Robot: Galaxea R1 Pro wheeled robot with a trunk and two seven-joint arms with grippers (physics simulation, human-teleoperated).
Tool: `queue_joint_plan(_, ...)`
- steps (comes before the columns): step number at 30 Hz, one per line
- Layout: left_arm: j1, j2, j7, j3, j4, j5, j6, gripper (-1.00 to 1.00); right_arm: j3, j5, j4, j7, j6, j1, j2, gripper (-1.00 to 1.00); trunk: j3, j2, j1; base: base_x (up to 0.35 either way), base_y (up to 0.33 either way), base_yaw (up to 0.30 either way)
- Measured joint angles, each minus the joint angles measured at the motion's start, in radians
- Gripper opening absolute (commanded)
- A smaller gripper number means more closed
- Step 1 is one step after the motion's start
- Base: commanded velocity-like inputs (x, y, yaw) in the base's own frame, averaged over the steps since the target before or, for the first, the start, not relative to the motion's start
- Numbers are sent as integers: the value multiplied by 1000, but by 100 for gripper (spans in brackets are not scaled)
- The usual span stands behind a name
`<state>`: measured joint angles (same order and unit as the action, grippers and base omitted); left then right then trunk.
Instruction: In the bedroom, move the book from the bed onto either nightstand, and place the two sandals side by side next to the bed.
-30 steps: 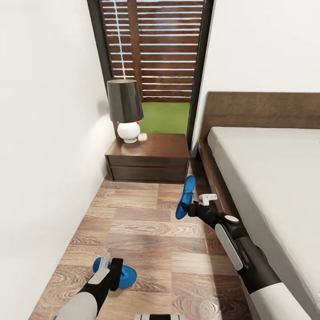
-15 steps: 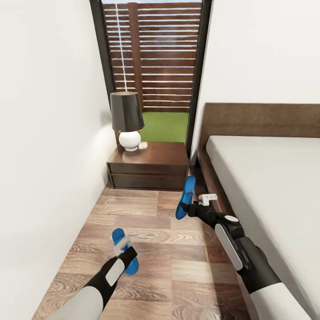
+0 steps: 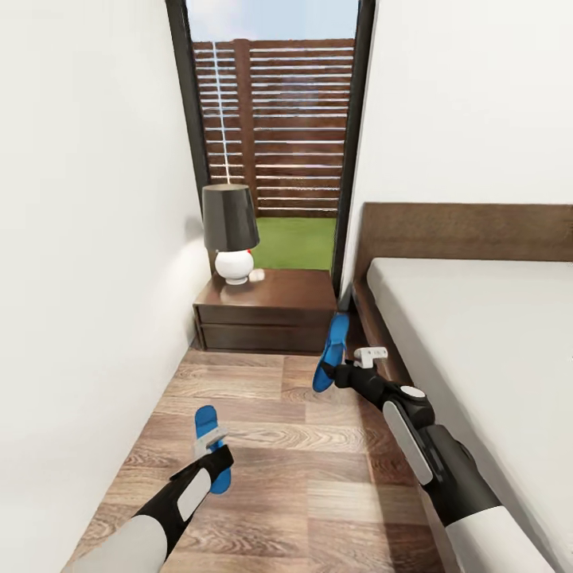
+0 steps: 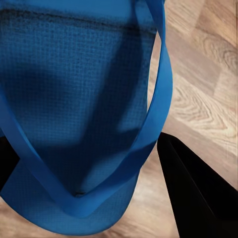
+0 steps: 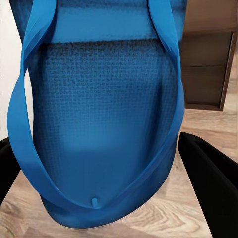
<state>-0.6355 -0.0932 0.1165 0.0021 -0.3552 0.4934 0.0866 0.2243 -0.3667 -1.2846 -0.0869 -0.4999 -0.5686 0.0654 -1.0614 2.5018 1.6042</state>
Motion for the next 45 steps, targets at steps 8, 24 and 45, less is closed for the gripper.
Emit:
queue_joint_plan(8, 0, -3, 10, -4, -6, -1, 0, -100, 0, 4, 1, 0, 0, 0, 0, -100, 31, -2, -4, 0, 0, 0)
queue_joint_plan(24, 1, -1, -2, -37, -190, 2, 60, -100, 4, 9, 131, 6, 1, 0, -2, -100, 82, -107, -61, 0, 0, 0)
queue_joint_plan(45, 2, 49, -105, -110, -253, -1, 124, -100, 9, 1, 337, 6, 6, -1, -5, -100, 148, -254, -142, 0, 0, 0)
